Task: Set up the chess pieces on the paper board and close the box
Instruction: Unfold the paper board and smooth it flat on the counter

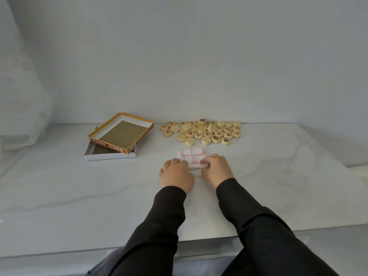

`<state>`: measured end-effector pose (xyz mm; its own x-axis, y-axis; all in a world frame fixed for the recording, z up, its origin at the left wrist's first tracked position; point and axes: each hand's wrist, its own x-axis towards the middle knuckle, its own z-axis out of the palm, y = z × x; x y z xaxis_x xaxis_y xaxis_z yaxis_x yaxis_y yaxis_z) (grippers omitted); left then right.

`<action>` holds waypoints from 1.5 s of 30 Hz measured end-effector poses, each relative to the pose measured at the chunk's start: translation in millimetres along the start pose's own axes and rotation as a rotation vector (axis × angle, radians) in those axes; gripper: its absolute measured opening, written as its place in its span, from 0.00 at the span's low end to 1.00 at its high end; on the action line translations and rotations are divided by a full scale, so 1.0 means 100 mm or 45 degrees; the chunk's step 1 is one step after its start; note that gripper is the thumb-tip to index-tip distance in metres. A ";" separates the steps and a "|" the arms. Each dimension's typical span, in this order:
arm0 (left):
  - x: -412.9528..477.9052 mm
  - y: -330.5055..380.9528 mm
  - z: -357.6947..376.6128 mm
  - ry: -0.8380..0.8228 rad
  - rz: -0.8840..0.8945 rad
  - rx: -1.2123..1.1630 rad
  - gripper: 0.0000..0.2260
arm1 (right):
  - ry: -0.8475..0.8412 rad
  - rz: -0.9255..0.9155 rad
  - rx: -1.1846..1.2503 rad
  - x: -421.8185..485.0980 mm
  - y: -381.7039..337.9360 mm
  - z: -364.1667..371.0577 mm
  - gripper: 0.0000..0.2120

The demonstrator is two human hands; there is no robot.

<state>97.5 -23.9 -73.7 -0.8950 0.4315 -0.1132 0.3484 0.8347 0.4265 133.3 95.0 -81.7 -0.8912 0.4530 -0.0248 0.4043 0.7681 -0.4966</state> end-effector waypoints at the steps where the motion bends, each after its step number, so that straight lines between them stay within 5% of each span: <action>1: 0.00 0.00 -0.01 0.001 0.008 0.009 0.19 | 0.026 0.015 0.056 0.02 0.00 -0.01 0.18; 11: 0.19 -0.02 -0.17 -0.271 0.048 0.179 0.20 | 0.054 0.077 0.388 0.24 -0.03 -0.06 0.22; 15: 0.15 -0.10 -0.17 -0.202 0.182 0.260 0.21 | 0.114 0.067 0.464 0.24 -0.01 -0.06 0.21; 25: 0.12 -0.16 -0.22 -0.215 0.233 0.159 0.23 | 0.205 -0.063 0.145 0.24 0.03 -0.05 0.13; 30: 0.16 -0.21 -0.26 0.046 0.156 -0.101 0.21 | 0.369 -0.169 0.431 0.26 0.05 -0.20 0.05; 36: 0.21 -0.35 -0.40 0.132 0.139 -0.495 0.27 | 0.230 -0.097 0.873 0.25 -0.02 -0.38 0.05; 45: 0.21 -0.30 -0.51 -0.089 0.142 -0.870 0.20 | 0.102 0.019 1.502 0.19 -0.05 -0.55 0.07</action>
<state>53.7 -57.4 -43.0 -0.8360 0.5422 -0.0841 0.1628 0.3914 0.9057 125.3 124.7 -32.4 -0.8555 0.5177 -0.0042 -0.0625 -0.1113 -0.9918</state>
